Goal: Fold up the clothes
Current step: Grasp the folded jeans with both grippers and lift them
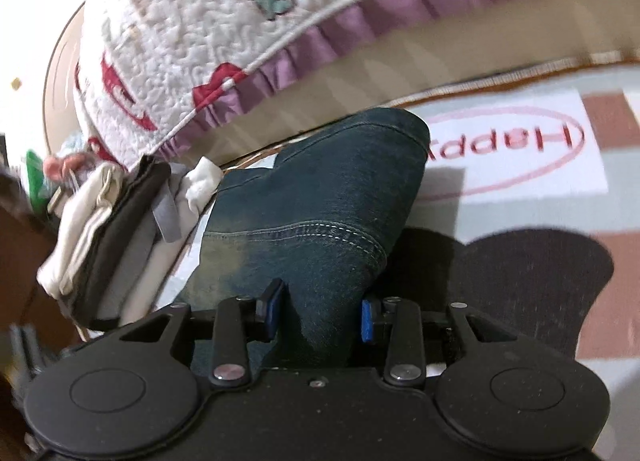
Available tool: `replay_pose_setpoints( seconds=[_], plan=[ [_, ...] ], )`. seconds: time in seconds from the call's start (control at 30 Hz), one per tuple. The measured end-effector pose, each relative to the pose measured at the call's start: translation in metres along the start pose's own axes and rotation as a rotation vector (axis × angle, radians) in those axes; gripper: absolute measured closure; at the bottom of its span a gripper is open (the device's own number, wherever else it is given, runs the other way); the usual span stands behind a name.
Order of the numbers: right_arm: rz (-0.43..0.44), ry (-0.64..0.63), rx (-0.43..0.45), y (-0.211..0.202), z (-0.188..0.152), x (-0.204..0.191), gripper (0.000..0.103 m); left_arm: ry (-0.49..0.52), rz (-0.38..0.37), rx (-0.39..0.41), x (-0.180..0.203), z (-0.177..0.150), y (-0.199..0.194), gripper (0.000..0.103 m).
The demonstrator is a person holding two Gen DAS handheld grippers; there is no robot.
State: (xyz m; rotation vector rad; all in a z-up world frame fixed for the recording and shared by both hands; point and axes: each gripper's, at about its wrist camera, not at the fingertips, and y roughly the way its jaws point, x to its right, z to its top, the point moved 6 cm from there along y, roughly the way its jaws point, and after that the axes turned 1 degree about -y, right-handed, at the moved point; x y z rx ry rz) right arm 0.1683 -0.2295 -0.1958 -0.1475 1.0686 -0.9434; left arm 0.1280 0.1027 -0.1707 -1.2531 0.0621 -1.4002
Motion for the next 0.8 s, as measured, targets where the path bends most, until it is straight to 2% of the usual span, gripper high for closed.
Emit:
replay_pose_setpoints(
  seconds=[0.07, 0.13, 0.2, 0.27, 0.33, 0.37, 0.4, 0.47, 0.63, 0.8],
  plan=[
    [0.015, 0.082, -0.016, 0.003, -0.001, 0.011, 0.055, -0.085, -0.044, -0.038, -0.005, 0.002, 0.005, 0.048],
    [0.039, 0.173, -0.031, 0.001, 0.002, 0.020, 0.055, 0.033, -0.028, -0.066, 0.007, 0.003, 0.009, 0.056],
    [0.065, 0.214, -0.035, 0.003, 0.004, 0.026, 0.052, 0.133, -0.024, -0.047, 0.017, -0.001, 0.008, 0.065],
    [0.075, 0.248, -0.034, 0.013, 0.002, 0.034, 0.044, 0.198, -0.003, -0.023, 0.025, -0.005, 0.006, 0.067],
    [0.089, 0.252, -0.022, 0.023, 0.000, 0.037, 0.041, 0.286, 0.030, 0.006, 0.036, -0.010, 0.005, 0.068],
    [0.095, 0.238, -0.013, 0.025, 0.000, 0.035, 0.043, 0.339, 0.048, 0.022, 0.042, -0.013, 0.004, 0.069],
    [0.092, 0.197, 0.004, 0.024, 0.001, 0.029, 0.059, 0.380, 0.062, 0.031, 0.046, -0.015, 0.004, 0.070],
    [0.119, 0.068, 0.068, 0.010, 0.004, 0.006, 0.066, 0.392, 0.055, 0.021, 0.048, -0.011, 0.001, 0.070],
    [0.139, -0.161, 0.168, -0.029, 0.013, -0.065, 0.067, 0.360, -0.040, 0.003, 0.048, -0.003, -0.021, 0.073],
    [0.141, -0.256, 0.214, -0.053, 0.019, -0.108, 0.067, 0.372, -0.112, 0.046, 0.055, 0.005, -0.052, 0.074]
  ],
)
